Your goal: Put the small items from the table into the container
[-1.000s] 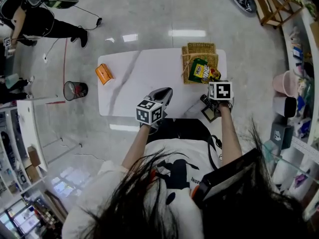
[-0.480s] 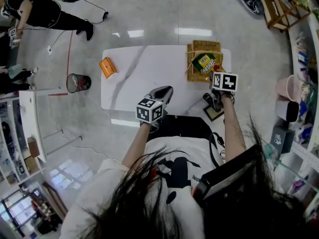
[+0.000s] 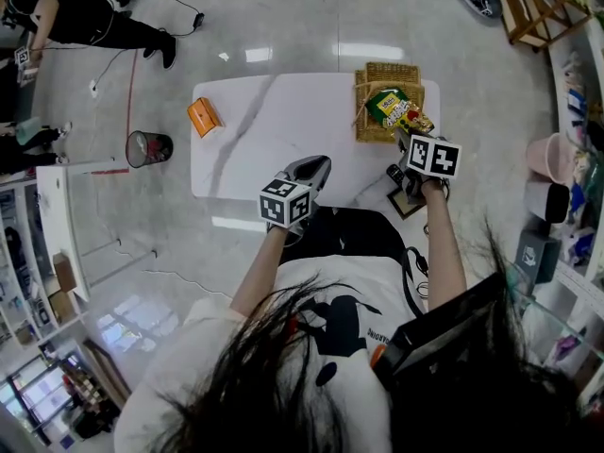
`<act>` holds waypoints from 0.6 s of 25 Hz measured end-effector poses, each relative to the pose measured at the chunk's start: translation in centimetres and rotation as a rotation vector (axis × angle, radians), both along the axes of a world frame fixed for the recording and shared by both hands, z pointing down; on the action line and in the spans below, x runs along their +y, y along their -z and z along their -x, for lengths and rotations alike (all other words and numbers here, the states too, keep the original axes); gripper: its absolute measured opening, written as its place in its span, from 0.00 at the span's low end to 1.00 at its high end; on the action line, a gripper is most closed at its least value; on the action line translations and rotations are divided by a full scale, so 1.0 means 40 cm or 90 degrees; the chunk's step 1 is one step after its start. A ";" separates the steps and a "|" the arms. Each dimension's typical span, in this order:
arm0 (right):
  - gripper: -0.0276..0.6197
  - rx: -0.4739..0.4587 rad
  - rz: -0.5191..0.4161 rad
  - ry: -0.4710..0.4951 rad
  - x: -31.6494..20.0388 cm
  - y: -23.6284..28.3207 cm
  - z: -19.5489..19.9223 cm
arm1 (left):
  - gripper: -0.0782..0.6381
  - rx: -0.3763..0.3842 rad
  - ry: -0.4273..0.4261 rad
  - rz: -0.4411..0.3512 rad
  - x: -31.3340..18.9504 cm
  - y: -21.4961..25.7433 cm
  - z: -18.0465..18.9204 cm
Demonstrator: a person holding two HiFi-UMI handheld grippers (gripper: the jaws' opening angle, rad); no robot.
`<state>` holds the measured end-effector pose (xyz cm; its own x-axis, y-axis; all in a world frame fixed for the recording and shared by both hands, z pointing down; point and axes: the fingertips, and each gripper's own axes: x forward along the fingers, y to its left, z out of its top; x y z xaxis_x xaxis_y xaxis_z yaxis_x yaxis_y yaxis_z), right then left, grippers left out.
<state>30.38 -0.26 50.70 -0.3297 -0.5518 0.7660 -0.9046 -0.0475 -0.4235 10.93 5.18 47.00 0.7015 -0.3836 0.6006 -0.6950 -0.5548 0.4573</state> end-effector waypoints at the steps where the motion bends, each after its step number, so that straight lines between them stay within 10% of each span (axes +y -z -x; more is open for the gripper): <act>1: 0.28 -0.006 -0.006 -0.001 0.007 0.002 0.005 | 0.13 -0.001 0.000 -0.001 0.005 0.002 0.001; 15: 0.18 -0.070 -0.036 0.035 0.155 0.012 0.195 | 0.13 -0.001 0.006 -0.012 0.097 0.041 0.081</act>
<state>22.57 5.95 50.23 -0.4409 -0.5723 0.6915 -0.8529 0.0271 -0.5213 7.70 9.06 45.38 0.6965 -0.4018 0.5946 -0.7013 -0.5568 0.4452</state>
